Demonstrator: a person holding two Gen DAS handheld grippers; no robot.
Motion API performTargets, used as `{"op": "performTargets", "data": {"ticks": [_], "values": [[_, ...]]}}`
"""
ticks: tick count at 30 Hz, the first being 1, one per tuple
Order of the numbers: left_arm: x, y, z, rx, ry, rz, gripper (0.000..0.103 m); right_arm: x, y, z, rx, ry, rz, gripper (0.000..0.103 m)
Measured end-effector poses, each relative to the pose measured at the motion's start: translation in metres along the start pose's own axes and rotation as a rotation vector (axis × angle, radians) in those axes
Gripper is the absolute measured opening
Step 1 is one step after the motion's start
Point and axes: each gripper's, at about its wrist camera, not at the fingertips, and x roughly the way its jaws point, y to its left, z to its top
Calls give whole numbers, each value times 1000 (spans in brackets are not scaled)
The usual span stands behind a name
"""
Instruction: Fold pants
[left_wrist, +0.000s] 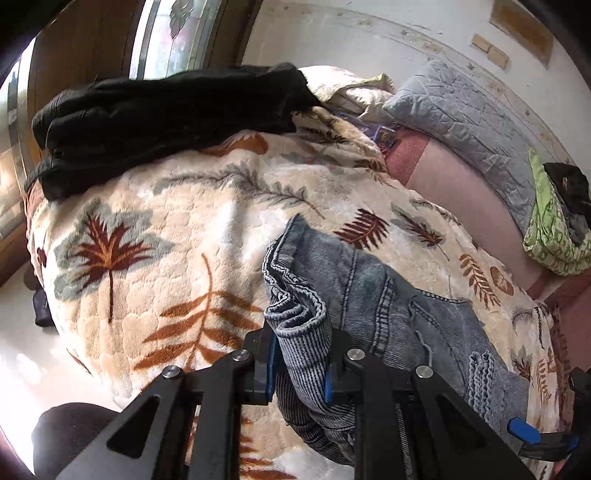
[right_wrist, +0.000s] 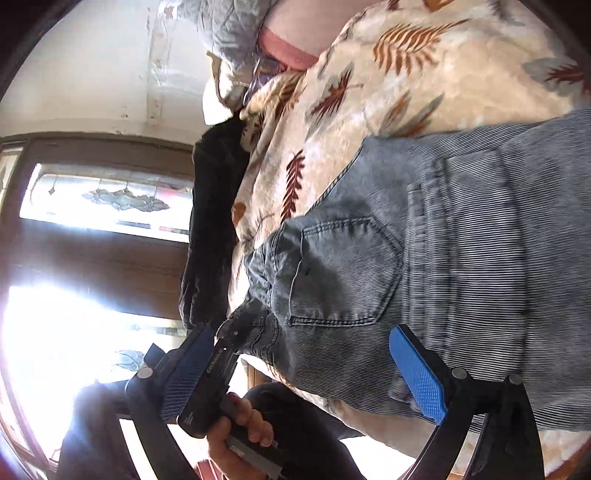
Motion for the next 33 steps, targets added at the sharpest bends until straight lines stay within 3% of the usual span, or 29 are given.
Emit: {"op": "performTargets", "data": {"ticks": [4,6,10,12,15,18,20,21,23,25,27,29,30,31,33], "values": [[-32,-65,5,168,-82,-58,16,-69,-51,-9,57,-172,-41,98],[-49,-107,1,260,-118,-107,15,-97,-77,-17,112,-242,-13,98],[-86,-196,-29,467,-197,-221,15,-152,-109,-27,146,-349,38,98],[-94,-235,-54,560,-196,-271,15,-172,-121,-32,154,-399,45,98],[-91,-279,-102,678,-149,-325,15,-198,-137,-39,171,-469,33,98],[-58,-311,-165,840,11,-339,15,-210,-153,-42,219,-522,40,98],[-25,-321,-211,965,156,-260,15,-221,-164,-45,254,-553,50,98],[-20,-322,-225,1004,169,-223,17,-221,-166,-44,255,-556,53,98],[-32,-320,-230,1029,100,-240,24,-223,-168,-45,246,-552,42,98],[-41,-320,-217,999,167,-308,36,-223,-169,-46,239,-548,38,98],[-55,-311,-195,923,218,-396,37,-226,-173,-47,246,-557,44,98],[-74,-295,-169,832,215,-458,37,-227,-173,-48,247,-570,52,98],[-86,-282,-154,776,167,-487,39,-228,-172,-49,240,-574,49,98],[-96,-267,-139,723,103,-491,53,-228,-169,-49,227,-571,46,98],[-106,-236,-111,618,-15,-427,72,-223,-157,-49,197,-542,71,98]]}}
